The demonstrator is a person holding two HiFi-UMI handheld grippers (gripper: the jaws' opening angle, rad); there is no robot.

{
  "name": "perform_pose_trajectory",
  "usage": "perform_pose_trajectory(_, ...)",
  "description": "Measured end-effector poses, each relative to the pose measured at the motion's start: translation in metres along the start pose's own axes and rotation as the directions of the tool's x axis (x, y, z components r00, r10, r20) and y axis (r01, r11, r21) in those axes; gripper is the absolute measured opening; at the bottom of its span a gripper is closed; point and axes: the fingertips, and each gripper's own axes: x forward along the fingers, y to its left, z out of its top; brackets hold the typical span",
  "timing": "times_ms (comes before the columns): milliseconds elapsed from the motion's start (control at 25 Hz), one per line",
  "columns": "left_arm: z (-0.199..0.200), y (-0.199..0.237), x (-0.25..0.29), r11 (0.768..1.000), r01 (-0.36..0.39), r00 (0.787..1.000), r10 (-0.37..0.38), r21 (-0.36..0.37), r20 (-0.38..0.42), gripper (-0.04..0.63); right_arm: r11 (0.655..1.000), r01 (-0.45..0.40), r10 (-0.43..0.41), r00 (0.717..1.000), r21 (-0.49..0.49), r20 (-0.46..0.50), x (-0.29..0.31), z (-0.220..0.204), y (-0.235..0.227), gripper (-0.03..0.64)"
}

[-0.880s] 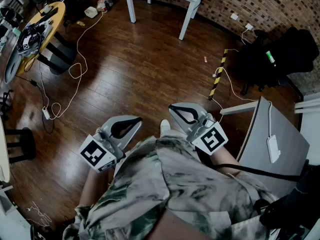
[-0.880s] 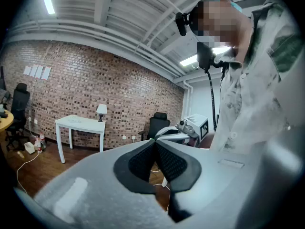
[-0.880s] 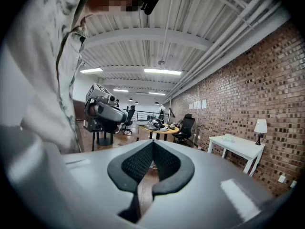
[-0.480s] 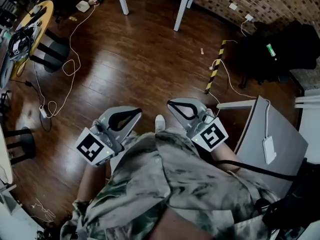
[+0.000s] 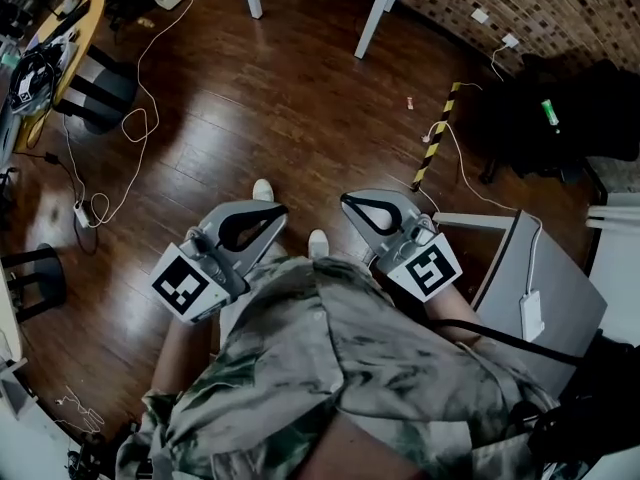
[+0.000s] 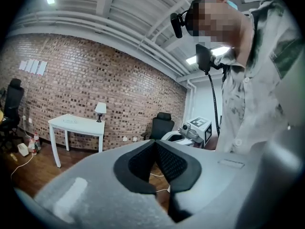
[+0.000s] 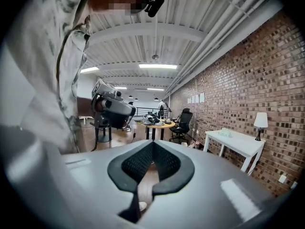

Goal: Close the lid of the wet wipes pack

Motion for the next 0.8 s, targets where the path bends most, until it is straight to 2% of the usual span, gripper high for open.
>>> perform_pose_trajectory(360,0.031,0.107,-0.009,0.999,0.043,0.996,-0.046,0.031,0.078,-0.002,0.997,0.066,-0.066,0.998,-0.037,-0.010,0.082,0.034,-0.056,0.005)
perform_pose_trajectory(560,0.047,0.168,-0.025,0.996,0.067,0.995,-0.071,0.051,0.070,-0.002,0.995,0.090,-0.090,0.996,-0.050,-0.006,0.141,0.058,-0.083,0.005)
perform_pose_trajectory(800,0.046,0.230,-0.051,0.997,0.077,0.996,-0.078,0.029,0.046,-0.002,0.994,0.094,-0.095,0.995,-0.062,-0.017,0.203,0.073,-0.101,0.006)
